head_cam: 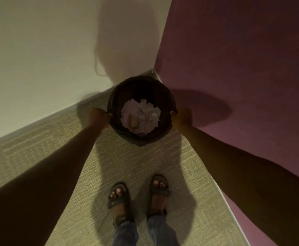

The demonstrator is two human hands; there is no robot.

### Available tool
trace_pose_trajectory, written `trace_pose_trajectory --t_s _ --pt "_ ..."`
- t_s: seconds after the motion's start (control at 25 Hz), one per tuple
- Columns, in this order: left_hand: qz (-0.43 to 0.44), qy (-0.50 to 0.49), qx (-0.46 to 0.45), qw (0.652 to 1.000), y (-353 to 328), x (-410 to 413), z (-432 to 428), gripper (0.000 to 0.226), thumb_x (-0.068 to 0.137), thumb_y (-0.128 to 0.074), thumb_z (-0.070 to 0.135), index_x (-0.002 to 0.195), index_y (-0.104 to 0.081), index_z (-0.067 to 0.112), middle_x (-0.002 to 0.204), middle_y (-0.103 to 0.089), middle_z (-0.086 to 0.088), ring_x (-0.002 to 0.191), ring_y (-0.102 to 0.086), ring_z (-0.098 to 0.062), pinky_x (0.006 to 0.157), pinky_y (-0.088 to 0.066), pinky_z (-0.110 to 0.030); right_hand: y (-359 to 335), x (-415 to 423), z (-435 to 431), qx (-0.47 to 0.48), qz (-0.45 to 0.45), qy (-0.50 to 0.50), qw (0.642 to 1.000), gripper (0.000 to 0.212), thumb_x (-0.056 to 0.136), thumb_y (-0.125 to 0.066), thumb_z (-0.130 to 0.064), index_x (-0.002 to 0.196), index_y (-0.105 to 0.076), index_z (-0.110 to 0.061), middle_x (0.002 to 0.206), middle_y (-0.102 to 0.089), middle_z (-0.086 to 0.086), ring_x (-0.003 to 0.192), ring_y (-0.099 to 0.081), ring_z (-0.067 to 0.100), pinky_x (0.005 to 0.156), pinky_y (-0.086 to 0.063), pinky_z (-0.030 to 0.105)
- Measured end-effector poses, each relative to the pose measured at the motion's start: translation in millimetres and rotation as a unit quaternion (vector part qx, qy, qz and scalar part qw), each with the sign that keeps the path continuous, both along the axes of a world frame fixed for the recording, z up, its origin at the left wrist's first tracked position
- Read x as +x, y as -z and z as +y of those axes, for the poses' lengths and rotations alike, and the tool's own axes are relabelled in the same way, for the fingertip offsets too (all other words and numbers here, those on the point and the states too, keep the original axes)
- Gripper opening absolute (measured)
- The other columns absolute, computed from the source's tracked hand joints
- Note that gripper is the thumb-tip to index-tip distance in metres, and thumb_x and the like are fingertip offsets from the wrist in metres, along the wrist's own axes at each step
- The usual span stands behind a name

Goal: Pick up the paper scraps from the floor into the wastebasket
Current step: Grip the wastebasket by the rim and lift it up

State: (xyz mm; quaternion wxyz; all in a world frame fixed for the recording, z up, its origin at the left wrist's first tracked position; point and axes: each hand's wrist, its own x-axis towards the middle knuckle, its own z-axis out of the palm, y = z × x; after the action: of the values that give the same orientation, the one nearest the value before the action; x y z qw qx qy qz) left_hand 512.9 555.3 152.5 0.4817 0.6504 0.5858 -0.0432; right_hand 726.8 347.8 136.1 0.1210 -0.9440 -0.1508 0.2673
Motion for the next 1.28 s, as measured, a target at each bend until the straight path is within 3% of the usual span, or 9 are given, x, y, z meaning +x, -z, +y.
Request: trace_pose_trajectory --t_s 0.2,0.4,0.6,0.8,0.88,0.96,1.04,1.16,1.28 --pt "0.004 0.001 0.003 1.0 36.6 22.9 23.5 0.033 0.079 -0.072 0.009 0.049 -0.057 0.011 0.038 -0.058 -0.001 0.072 -0.069 -0.046 0.069 -0.057 -0.062 28.5 20.8 15.9 0.001 0.002 0.006 1.0 0.045 0.097 -0.055 -0.031 0.122 -0.06 0.006 0.127 -0.06 0.025 0.12 -0.056 0.037 0.096 -0.045 0.038" --pt "0.016 -0.004 -0.001 1.0 44.9 30.4 25.6 0.03 0.082 -0.071 0.008 0.054 -0.059 0.008 0.071 -0.069 -0.025 0.07 -0.071 -0.041 0.07 -0.059 -0.057 45.2 26.3 24.1 0.011 -0.004 0.003 1.0 0.039 0.096 -0.057 -0.026 0.112 -0.065 0.009 0.116 -0.066 0.026 0.108 -0.064 0.036 0.08 -0.046 0.031" --pt "0.015 -0.006 -0.03 0.999 49.6 40.0 29.4 0.025 0.088 -0.064 0.016 0.066 -0.053 0.014 0.046 -0.062 0.0 0.069 -0.064 -0.03 0.078 -0.06 -0.046 49.7 29.9 32.2 0.013 -0.016 0.014 1.0 0.038 0.099 -0.054 -0.023 0.116 -0.063 0.009 0.118 -0.065 0.026 0.11 -0.063 0.036 0.077 -0.044 0.031" --pt "0.029 0.021 0.024 0.999 44.2 36.1 26.4 0.024 0.082 -0.071 0.012 0.061 -0.061 0.007 0.078 -0.07 -0.025 0.074 -0.071 -0.035 0.074 -0.059 -0.052 45.8 32.5 33.3 0.003 -0.01 0.008 1.0 0.04 0.097 -0.055 -0.023 0.123 -0.059 0.007 0.126 -0.061 0.024 0.118 -0.058 0.037 0.09 -0.048 0.035" --pt "0.05 0.051 0.038 0.997 35.0 36.3 15.4 0.014 0.084 -0.068 0.015 0.078 -0.065 0.002 0.093 -0.07 -0.022 0.084 -0.068 -0.033 0.076 -0.058 -0.044 37.9 28.1 32.7 0.014 0.015 0.013 1.0 0.042 0.096 -0.056 -0.022 0.128 -0.055 0.006 0.131 -0.058 0.024 0.121 -0.057 0.037 0.093 -0.048 0.036" --pt "0.086 0.097 0.077 0.989 25.2 41.6 6.3 0.035 0.088 -0.063 0.023 0.113 -0.057 0.0 0.116 -0.06 -0.019 0.105 -0.058 -0.032 0.083 -0.049 -0.04 24.9 20.1 36.1 0.017 -0.006 -0.007 1.0 0.051 0.098 -0.054 -0.025 0.139 -0.043 0.004 0.141 -0.049 0.023 0.129 -0.049 0.037 0.101 -0.043 0.038" --pt "0.063 0.169 0.172 0.968 8.9 46.5 -6.0 0.051 0.091 -0.054 0.028 0.133 -0.042 0.001 0.13 -0.05 -0.02 0.118 -0.05 -0.037 0.094 -0.046 -0.046 6.9 8.9 38.6 0.044 -0.093 -0.085 0.991 0.054 0.1 -0.049 -0.03 0.142 -0.04 0.002 0.142 -0.046 0.024 0.131 -0.046 0.038 0.105 -0.039 0.041" --pt "0.014 0.302 0.335 0.893 -18.7 50.9 -27.9 0.056 0.098 -0.04 0.028 0.147 -0.028 0.002 0.149 -0.036 -0.023 0.138 -0.034 -0.036 0.113 -0.031 -0.047 -26.2 -18.5 34.6 0.11 -0.16 -0.205 0.959 0.06 0.101 -0.037 -0.036 0.146 -0.036 0.005 0.148 -0.041 0.027 0.139 -0.039 0.04 0.113 -0.033 0.046" --pt "0.002 0.371 0.403 0.837 -32.1 51.1 -48.8 0.058 0.1 -0.03 0.026 0.151 -0.018 0.0 0.158 -0.018 -0.021 0.148 -0.016 -0.032 0.12 -0.014 -0.043 -33.3 -47.3 19.8 0.126 -0.19 -0.265 0.937 0.064 0.102 -0.026 -0.039 0.146 -0.035 0.006 0.151 -0.037 0.027 0.142 -0.034 0.04 0.115 -0.032 0.051"
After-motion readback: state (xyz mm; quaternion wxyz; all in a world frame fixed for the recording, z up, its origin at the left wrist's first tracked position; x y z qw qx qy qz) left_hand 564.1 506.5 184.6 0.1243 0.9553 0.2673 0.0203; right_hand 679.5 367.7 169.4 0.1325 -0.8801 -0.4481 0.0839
